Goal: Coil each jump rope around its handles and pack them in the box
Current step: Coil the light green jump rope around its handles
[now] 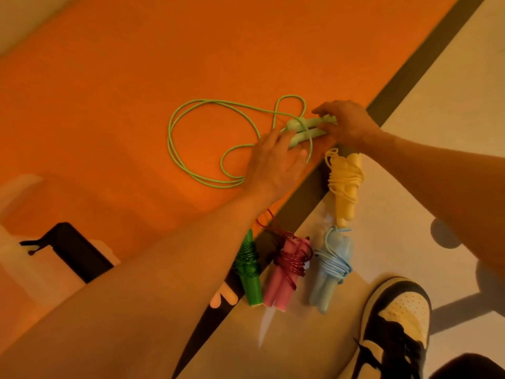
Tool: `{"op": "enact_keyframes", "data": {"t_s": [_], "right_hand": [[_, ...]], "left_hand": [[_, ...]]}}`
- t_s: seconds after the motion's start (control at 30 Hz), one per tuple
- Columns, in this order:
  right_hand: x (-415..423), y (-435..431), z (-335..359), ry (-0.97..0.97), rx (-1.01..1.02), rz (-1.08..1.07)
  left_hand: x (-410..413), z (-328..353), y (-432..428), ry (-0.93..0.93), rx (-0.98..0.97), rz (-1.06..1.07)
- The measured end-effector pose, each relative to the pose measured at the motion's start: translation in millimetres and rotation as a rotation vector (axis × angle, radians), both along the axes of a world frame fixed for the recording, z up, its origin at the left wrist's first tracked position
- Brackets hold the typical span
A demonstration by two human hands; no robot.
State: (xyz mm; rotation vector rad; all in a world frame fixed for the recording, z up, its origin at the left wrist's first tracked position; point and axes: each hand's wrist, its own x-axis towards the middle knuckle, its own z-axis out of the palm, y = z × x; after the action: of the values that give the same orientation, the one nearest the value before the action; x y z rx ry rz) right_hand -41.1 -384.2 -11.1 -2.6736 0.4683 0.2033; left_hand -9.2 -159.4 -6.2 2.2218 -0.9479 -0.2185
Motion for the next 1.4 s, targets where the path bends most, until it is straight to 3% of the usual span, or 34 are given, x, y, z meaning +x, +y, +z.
{"op": "enact_keyframes", "data": {"t_s": [0.17, 0.27, 0.4, 0.53, 0.8, 0.93, 1.1, 1.27, 1.4], "right_hand": [[1, -9, 0, -0.028, 0.009, 0.014], [-4, -13, -5, -0.065, 0.025, 0.036], [-5, -13, -15, -0.104, 0.006, 0.014], [-3, -15, -19, -0.102, -0.008, 0.003], [-1, -9, -18, -0.127, 0.018, -0.008], [3, 1, -19, -0.118, 0.044, 0.005], [4, 13, -19, -0.144, 0.163, 0.001], [3, 25, -21, -0.184, 0.21, -0.018], [5, 24, -18, -0.16, 0.218, -0.013]], "left_hand": [[-22, -6, -40, 0.193, 0.008, -0.062], [-25, -12, -51, 0.159, 0.074, 0.076], [-35, -14, -53, -0.035, 0.044, 0.161], [-46, -14, -63, 0.183, -0.001, 0.023], [-51, -7, -79, 0.251, 0.054, 0.441], [-44, -14, -78, 0.175, 0.203, 0.541], [-20, -23, -74, 0.206, 0.288, 0.659], [-1, -34, -64, 0.207, 0.229, 0.628], [7, -46, -57, 0.174, 0.075, 0.584]]}}
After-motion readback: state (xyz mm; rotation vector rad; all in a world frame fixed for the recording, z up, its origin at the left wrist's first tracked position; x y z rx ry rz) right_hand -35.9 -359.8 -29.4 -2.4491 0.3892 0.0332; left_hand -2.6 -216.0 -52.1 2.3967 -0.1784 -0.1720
